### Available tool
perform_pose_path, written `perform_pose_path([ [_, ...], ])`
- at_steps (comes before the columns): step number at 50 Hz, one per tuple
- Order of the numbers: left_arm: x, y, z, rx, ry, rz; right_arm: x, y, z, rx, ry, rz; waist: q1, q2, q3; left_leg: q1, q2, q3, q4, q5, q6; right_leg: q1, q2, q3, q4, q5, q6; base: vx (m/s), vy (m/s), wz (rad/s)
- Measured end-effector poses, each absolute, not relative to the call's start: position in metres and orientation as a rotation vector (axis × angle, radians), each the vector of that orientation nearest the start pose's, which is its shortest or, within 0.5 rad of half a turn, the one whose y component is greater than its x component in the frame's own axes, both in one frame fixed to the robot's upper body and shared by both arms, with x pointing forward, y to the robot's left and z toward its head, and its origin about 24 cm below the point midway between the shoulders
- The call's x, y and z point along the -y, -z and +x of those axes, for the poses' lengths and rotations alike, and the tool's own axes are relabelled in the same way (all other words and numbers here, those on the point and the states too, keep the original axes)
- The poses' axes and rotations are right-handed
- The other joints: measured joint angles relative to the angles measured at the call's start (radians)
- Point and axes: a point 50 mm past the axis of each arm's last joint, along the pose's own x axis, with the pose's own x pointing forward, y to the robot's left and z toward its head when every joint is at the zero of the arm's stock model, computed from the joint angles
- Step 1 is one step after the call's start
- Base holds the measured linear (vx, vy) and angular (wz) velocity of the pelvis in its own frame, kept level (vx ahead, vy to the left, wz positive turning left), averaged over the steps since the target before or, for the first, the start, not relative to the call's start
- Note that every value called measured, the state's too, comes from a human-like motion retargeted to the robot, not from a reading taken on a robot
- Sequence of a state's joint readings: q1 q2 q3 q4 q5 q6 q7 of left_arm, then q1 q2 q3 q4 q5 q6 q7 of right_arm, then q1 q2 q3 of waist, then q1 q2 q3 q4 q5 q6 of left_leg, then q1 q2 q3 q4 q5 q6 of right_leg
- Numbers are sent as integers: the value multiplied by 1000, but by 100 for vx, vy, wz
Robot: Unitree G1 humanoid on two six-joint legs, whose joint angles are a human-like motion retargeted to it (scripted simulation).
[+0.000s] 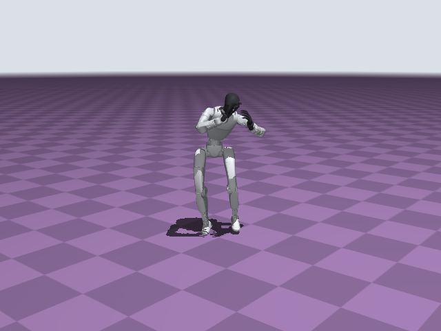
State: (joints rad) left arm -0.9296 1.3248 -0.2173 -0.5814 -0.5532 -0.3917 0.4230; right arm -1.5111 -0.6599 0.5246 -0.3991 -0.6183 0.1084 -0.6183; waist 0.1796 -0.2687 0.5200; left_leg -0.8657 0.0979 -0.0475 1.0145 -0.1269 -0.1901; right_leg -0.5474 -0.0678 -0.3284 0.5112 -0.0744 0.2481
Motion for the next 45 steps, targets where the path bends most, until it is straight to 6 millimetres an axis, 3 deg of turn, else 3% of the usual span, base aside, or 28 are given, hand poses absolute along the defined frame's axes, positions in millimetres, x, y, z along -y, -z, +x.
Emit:
perform_pose_path([
  [3,-145,-391,154,1577,392,481,47,-430,149,2160,431,-659,58,11,0,68,68,117,-343,21,-18,113,71,-25,-36,-25,-8,80,-14,-34],
  [6,-145,-388,153,1580,414,485,48,-428,153,2141,462,-689,103,41,0,179,153,376,-607,29,-56,247,150,-36,-88,-34,3,82,-4,-19],
  [8,-145,-387,152,1588,418,486,51,-429,156,2123,506,-736,111,69,0,251,158,512,-710,12,-70,313,182,-53,-92,-32,0,79,9,21],
  [11,-143,-384,153,1598,371,499,63,-427,159,2099,614,-855,121,141,0,351,133,484,-804,19,-30,326,194,-91,64,17,-53,75,14,36],
  [13,-141,-385,151,1622,355,502,63,-427,157,2103,611,-895,104,161,0,339,125,416,-772,33,45,203,141,-100,313,130,-58,63,10,58],
  [15,-138,-388,147,1657,349,499,63,-430,155,2102,607,-946,74,153,0,270,115,371,-631,-8,92,45,31,-104,574,233,-57,61,7,80],
  [17,-137,-389,146,1673,350,488,65,-437,155,2087,715,-1025,41,158,0,221,100,338,-510,-70,85,-64,-113,-132,737,202,-153,63,11,98],
  [19,-136,-388,148,1669,353,471,67,-442,158,2059,812,-1083,-12,186,0,213,61,288,-458,-106,78,-151,-170,-98,762,130,-197,61,13,159],
  [22,-132,-385,152,1671,367,448,68,-444,159,2045,866,-1108,-105,237,0,213,-15,198,-425,-137,72,-246,-142,1,585,81,-157,59,7,198],
  [25,-130,-384,152,1679,380,433,70,-445,159,2040,891,-1135,-170,248,0,244,-93,156,-406,-172,54,-239,-168,-15,253,73,-123,63,-3,174],
  [28,-128,-383,154,1682,387,432,67,-440,160,2054,792,-1108,-243,223,0,314,-194,121,-404,-199,38,-167,-172,5,-154,115,-14,67,-17,188],
  [31,-127,-380,158,1661,391,450,64,-438,160,2056,691,-1054,-271,218,0,345,-194,68,-305,-256,7,-104,-59,153,-381,141,14,67,-47,128],
  [34,-129,-377,160,1623,395,445,62,-436,159,2059,595,-998,-289,219,0,325,-217,72,-143,-233,39,-98,-46,291,-300,169,13,69,-10,95],
  [37,-130,-377,156,1594,462,423,54,-437,153,2089,423,-866,-318,201,0,218,-209,116,73,-67,4,-56,-95,235,-289,220,13,59,-17,87],
  [39,-133,-378,155,1581,465,424,52,-439,148,2112,365,-798,-322,201,0,133,-144,161,217,3,-3,-72,-95,204,-171,164,13,59,-21,42],
  [42,-135,-380,151,1581,466,420,51,-440,146,2121,358,-777,-299,175,0,37,-64,178,295,-49,20,-76,-68,167,-51,91,13,57,-25,11],
  [45,-136,-383,148,1593,466,413,50,-442,146,2130,416,-817,-267,128,0,-9,-30,191,169,-79,57,-53,-73,138,2,29,-7,55,-15,23],
])
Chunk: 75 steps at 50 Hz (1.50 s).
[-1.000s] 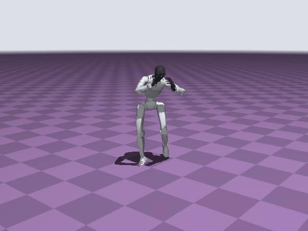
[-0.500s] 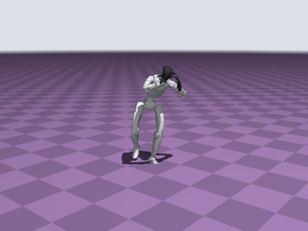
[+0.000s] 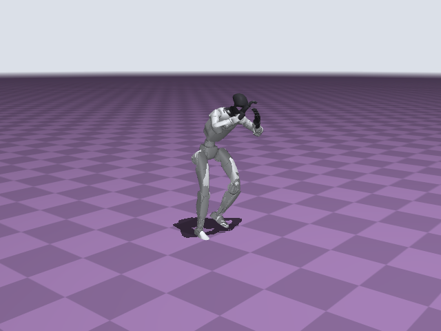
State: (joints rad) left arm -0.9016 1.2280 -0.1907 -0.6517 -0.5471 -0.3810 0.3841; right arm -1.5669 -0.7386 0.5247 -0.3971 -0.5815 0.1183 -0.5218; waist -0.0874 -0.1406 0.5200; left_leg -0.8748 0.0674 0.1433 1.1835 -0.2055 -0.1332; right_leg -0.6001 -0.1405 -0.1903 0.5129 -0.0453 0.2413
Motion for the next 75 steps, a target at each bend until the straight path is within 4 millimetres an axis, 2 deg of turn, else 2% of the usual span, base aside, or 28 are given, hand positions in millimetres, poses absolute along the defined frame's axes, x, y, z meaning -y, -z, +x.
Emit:
perform_pose_path([
  [3,-136,-386,147,1599,471,400,50,-446,146,2142,522,-879,52,-34,0,12,48,30,-282,-6,7,40,17,-42,19,-49,-31,56,-12,20],
  [6,-138,-384,153,1575,458,421,56,-439,148,2151,544,-867,124,-6,0,118,202,247,-554,-36,-17,168,76,-105,-3,-96,-25,69,-1,23],
  [7,-138,-381,155,1562,454,415,58,-434,149,2141,482,-830,145,10,0,159,238,334,-641,-28,-27,211,92,-129,-12,-103,-23,67,6,60],
  [8,-137,-379,155,1551,475,399,54,-422,145,2114,231,-670,156,26,0,200,256,409,-723,-9,-52,246,107,-156,-16,-109,-25,64,9,83],
  [10,-134,-376,156,1544,500,377,57,-417,144,2105,149,-627,163,59,0,247,247,451,-816,25,-62,282,112,-218,27,-124,-59,60,15,121],
  [13,-129,-375,159,1545,520,302,62,-415,145,2093,139,-693,152,101,0,206,213,326,-707,0,-17,206,19,-270,309,-79,-150,57,19,158],
  [15,-126,-375,161,1553,532,225,63,-414,148,2073,137,-733,148,114,0,171,179,268,-608,-21,1,87,-55,-217,551,57,-146,59,17,163],
  [17,-124,-376,162,1560,537,153,64,-413,150,2051,138,-769,132,132,0,159,132,215,-550,-54,21,-37,-52,-103,705,139,-86,58,15,188],
  [20,-122,-378,164,1567,541,102,65,-413,151,2039,148,-794,101,183,0,165,63,116,-524,-89,35,-174,7,21,778,104,-82,52,12,207],
  [25,-114,-380,164,1598,570,122,68,-415,149,2063,174,-847,21,247,0,213,-71,-30,-579,-76,-17,-280,26,81,543,83,-113,47,4,229],
  [32,-105,-379,170,1591,603,158,69,-413,152,2054,151,-917,-117,239,0,387,-254,-225,-687,-79,-109,-126,42,103,-280,93,21,54,-16,233],
  [35,-104,-376,175,1558,606,140,68,-412,154,2025,102,-882,-129,234,0,448,-264,-280,-644,-131,-127,-53,116,176,-391,88,21,66,-38,151],
  [38,-109,-374,178,1535,596,111,65,-411,152,2017,45,-833,-140,221,0,438,-319,-248,-517,-91,-125,10,66,218,-386,140,21,61,4,117],
  [40,-123,-374,178,1504,565,98,65,-409,146,2033,7,-734,-143,200,0,390,-338,-154,-345,-13,-129,18,10,194,-285,134,20,58,27,56],
  [43,-133,-375,175,1503,532,86,62,-412,141,2057,-12,-692,-147,168,0,238,-262,-1,-75,70,-129,-22,-32,165,-89,50,19,52,5,80],
  [45,-138,-377,172,1514,511,69,62,-413,140,2064,-5,-681,-144,143,0,171,-200,38,2,29,-129,-7,-63,135,-12,-15,3,61,-29,100],
  [46,-138,-377,171,1519,506,65,62,-413,140,2065,2,-679,-125,136,0,139,-144,38,5,2,-128,8,-48,104,1,-37,-32,61,-43,71],
  [48,-139,-379,169,1529,503,58,63,-413,141,2067,18,-678,-88,126,0,87,-49,65,-50,-29,-100,39,-33,53,20,-69,-72,58,-32,56],
  [50,-132,-380,167,1560,523,48,60,-415,142,2075,44,-753,-40,127,0,40,15,114,-212,-24,-67,49,-30,13,23,-84,-74,57,-13,55],
  [54,-142,-380,167,1537,513,52,65,-408,144,2066,55,-640,66,128,0,132,143,292,-668,-26,-78,188,29,-55,3,-124,-59,66,-3,15],
  [57,-143,-378,167,1523,526,54,65,-407,146,2060,59,-634,121,159,0,206,183,404,-897,14,-110,263,63,-105,23,-140,-71,68,14,39],
  [60,-132,-378,170,1519,555,30,63,-409,148,2054,74,-740,142,207,0,203,185,376,-888,87,-54,207,30,-173,235,-101,-150,66,21,97],
  [62,-137,-378,170,1494,554,13,67,-406,148,2041,60,-694,120,193,0,181,169,321,-747,66,-17,122,-55,-170,496,20,-174,68,17,146],
  [63,-135,-377,170,1494,563,7,67,-405,149,2031,59,-719,111,190,0,175,151,302,-701,42,-1,66,-82,-146,603,86,-159,69,15,171],
  [65,-133,-375,171,1495,569,-11,67,-404,150,2017,59,-748,85,192,0,164,114,255,-616,-4,5,-46,-65,-50,751,124,-113,67,12,190],
  [67,-131,-374,172,1500,567,-14,69,-404,150,2017,69,-754,60,209,0,172,75,200,-580,-34,2,-131,-10,28,787,65,-106,63,9,198],
  [72,-123,-376,174,1533,568,26,71,-409,149,2046,110,-828,-2,237,0,230,-40,94,-584,-58,-7,-238,-36,48,538,42,-158,58,2,195],
  [75,-120,-377,173,1547,577,59,72,-410,147,2064,113,-854,-53,225,0,293,-109,37,-603,-69,-32,-187,-50,22,157,81,-123,60,-11,201],
])
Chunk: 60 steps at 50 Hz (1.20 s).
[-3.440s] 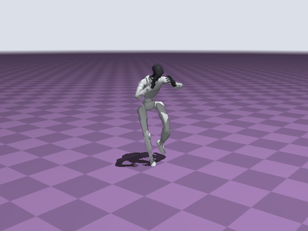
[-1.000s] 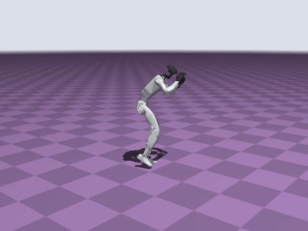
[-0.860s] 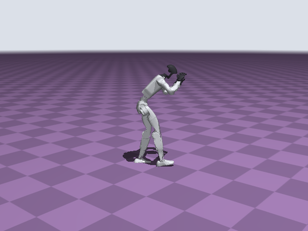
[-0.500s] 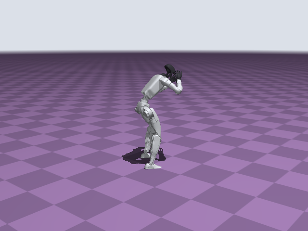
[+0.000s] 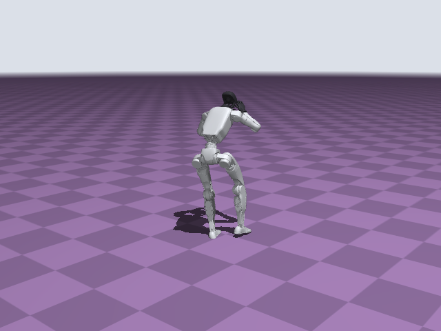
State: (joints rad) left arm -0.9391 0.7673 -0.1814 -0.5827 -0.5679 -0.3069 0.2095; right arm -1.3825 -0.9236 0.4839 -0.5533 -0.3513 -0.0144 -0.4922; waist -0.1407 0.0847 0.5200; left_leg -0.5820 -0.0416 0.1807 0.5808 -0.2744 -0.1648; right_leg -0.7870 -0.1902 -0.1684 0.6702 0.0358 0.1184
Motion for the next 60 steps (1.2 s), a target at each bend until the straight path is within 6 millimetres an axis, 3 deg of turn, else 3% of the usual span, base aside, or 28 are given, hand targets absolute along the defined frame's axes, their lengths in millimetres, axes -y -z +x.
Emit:
perform_pose_path([
  [3,-116,-378,173,1571,581,95,67,-410,148,2060,89,-892,-76,-46,0,68,-91,-58,-9,-16,-22,88,-20,5,-386,18,112,63,-24,218],
  [5,-115,-379,175,1575,560,110,64,-412,150,2051,64,-878,-91,-61,0,82,-73,-101,78,-62,-55,137,46,36,-514,9,143,63,-57,139],
  [7,-118,-380,176,1576,537,112,62,-413,149,2051,42,-850,-83,-78,0,55,-49,-119,236,-64,-83,184,84,46,-535,59,143,62,-49,81],
  [10,-126,-385,173,1588,491,100,61,-418,141,2089,17,-803,-76,-111,0,-51,-63,-61,496,101,-97,229,-1,8,-504,141,143,59,2,70],
  [12,-131,-387,170,1593,462,95,59,-422,136,2113,7,-776,-63,-132,0,-132,-43,-38,621,166,-97,203,-32,-1,-375,86,142,54,-5,45],
  [15,-129,-387,167,1628,443,100,55,-425,131,2138,-2,-772,-9,-140,0,-248,16,-103,693,78,-95,172,7,-38,-222,10,143,51,-36,20],
  [17,-130,-390,165,1633,448,96,54,-427,130,2152,35,-742,22,-162,0,-282,67,-78,620,37,-31,192,10,-62,-187,-29,139,53,-23,43],
  [19,-132,-391,162,1644,439,93,54,-427,127,2169,47,-708,58,-171,0,-300,120,-43,473,37,-5,223,29,-96,-186,-64,124,52,-17,39],
  [22,-135,-393,160,1662,417,105,55,-424,127,2176,50,-660,127,-172,0,-260,213,74,158,45,-13,296,83,-145,-219,-95,131,55,-12,20],
  [25,-139,-393,159,1681,383,146,58,-419,130,2168,69,-643,192,-156,0,-147,317,325,-141,47,-50,405,158,-198,-288,-113,143,61,-3,27],
  [27,-141,-394,159,1690,360,156,62,-415,132,2157,69,-643,213,-138,0,-78,335,434,-239,81,-76,477,190,-242,-321,-125,141,63,10,70],
  [30,-143,-397,159,1700,338,151,70,-412,134,2157,125,-703,223,-112,0,-25,308,408,-302,127,-46,528,192,-311,-277,-128,99,59,18,95],
  [32,-141,-403,155,1727,389,166,69,-410,134,2157,93,-721,225,-97,0,-33,308,352,-277,103,-19,469,162,-331,-108,-87,55,54,21,99],
  [36,-132,-406,154,1750,411,161,72,-411,137,2146,130,-815,207,-52,0,-70,261,246,-140,49,38,227,64,-188,330,82,98,55,24,142],
  [37,-130,-407,154,1750,421,158,72,-412,138,2141,141,-823,192,-38,0,-73,243,219,-111,32,48,174,58,-139,400,81,113,58,23,185],
  [40,-121,-406,155,1736,462,162,73,-413,141,2130,183,-816,135,9,0,-62,181,142,-46,-16,54,75,52,-27,472,-1,77,60,22,208],
  [42,-114,-403,160,1717,461,165,76,-413,143,2125,235,-808,90,38,0,-29,129,95,-35,-24,43,55,67,39,396,-14,61,61,19,223],
  [46,-104,-403,159,1720,521,124,83,-417,138,2166,323,-806,28,53,0,57,29,11,-77,-31,3,54,94,104,52,-9,89,59,11,184],
  [50,-97,-402,165,1711,512,111,86,-415,135,2180,315,-824,-62,13,0,200,-98,-90,-171,-18,-19,123,75,43,-410,33,140,64,0,188],
  [52,-91,-401,165,1715,560,98,82,-413,136,2165,238,-851,-78,-15,0,229,-100,-130,-149,-44,-64,120,133,-23,-556,19,143,66,-38,133],
  [55,-87,-400,171,1682,572,53,78,-409,138,2114,105,-828,-118,-48,0,278,-119,-169,-75,-74,-94,152,204,12,-621,-12,143,76,-26,136],
  [56,-87,-399,175,1660,550,30,78,-407,138,2096,66,-808,-139,-56,0,285,-138,-177,-12,-66,-94,181,203,55,-612,21,143,83,1,153],
  [58,-85,-398,177,1636,581,-47,74,-406,140,2058,2,-796,-163,-95,0,260,-206,-172,118,-5,-97,206,173,116,-585,122,143,73,25,130],
  [60,-85,-403,176,1641,597,-81,69,-409,137,2077,-26,-791,-197,-110,0,134,-250,-102,331,124,-97,167,78,125,-480,144,143,62,55,122],
])
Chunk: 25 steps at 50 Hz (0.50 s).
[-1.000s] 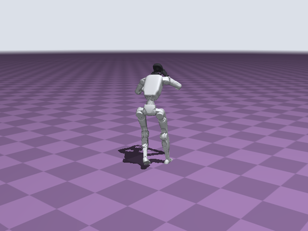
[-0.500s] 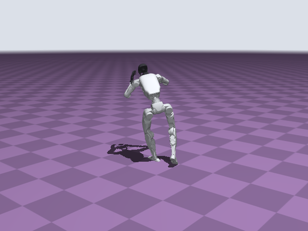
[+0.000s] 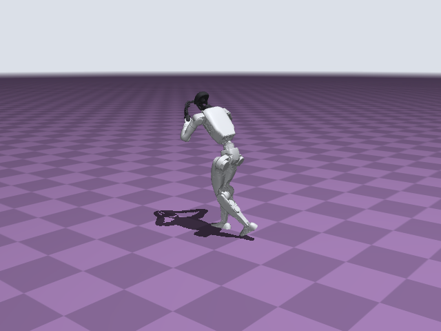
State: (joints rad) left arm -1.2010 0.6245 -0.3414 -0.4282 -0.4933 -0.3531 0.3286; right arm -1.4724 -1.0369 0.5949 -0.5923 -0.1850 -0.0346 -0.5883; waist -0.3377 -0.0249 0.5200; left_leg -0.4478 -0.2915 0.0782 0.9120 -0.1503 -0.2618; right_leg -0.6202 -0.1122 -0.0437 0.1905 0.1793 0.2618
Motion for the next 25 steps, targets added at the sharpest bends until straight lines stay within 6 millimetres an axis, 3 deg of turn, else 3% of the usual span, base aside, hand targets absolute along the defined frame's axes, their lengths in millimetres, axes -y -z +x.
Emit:
perform_pose_path([
  [2,-102,-401,179,1591,543,-126,76,-409,128,2115,-14,-697,-26,7,0,-104,50,44,218,62,0,-35,-47,-16,219,-103,-1,68,26,108],
  [5,-107,-398,176,1575,558,-166,78,-409,125,2131,31,-684,0,-29,0,-249,183,75,379,-10,1,-27,-67,-50,351,-185,-3,68,-22,63],
  [7,-108,-398,175,1573,578,-186,80,-410,125,2145,68,-682,44,-52,0,-313,290,137,339,-30,46,6,-78,-72,343,-205,-24,62,-12,28],
  [10,-112,-399,173,1562,608,-225,82,-410,122,2170,124,-679,130,-72,0,-356,397,189,108,-17,61,60,-77,-103,311,-217,-49,60,0,9],
  [13,-104,-408,169,1600,669,-215,75,-416,125,2192,182,-795,212,-77,0,-327,463,293,-360,20,73,74,-67,-125,275,-210,-36,60,12,-1],
  [17,-106,-409,177,1571,666,-227,75,-417,129,2182,205,-801,287,-35,0,-157,494,387,-844,125,25,159,-38,-162,341,-238,-50,71,31,-3],
  [20,-103,-411,179,1554,677,-252,78,-418,133,2157,217,-838,286,5,0,-110,448,311,-890,203,78,88,-93,-195,604,-165,-130,67,42,83],
  [23,-95,-413,178,1546,702,-288,81,-418,138,2114,233,-920,240,23,0,-131,368,254,-788,150,185,-89,-149,-101,902,23,-112,66,38,170],
  [25,-92,-408,179,1569,696,-193,84,-414,137,2096,205,-964,189,80,0,-222,387,202,-509,5,140,-155,-48,-8,998,-1,-37,74,28,195],
])
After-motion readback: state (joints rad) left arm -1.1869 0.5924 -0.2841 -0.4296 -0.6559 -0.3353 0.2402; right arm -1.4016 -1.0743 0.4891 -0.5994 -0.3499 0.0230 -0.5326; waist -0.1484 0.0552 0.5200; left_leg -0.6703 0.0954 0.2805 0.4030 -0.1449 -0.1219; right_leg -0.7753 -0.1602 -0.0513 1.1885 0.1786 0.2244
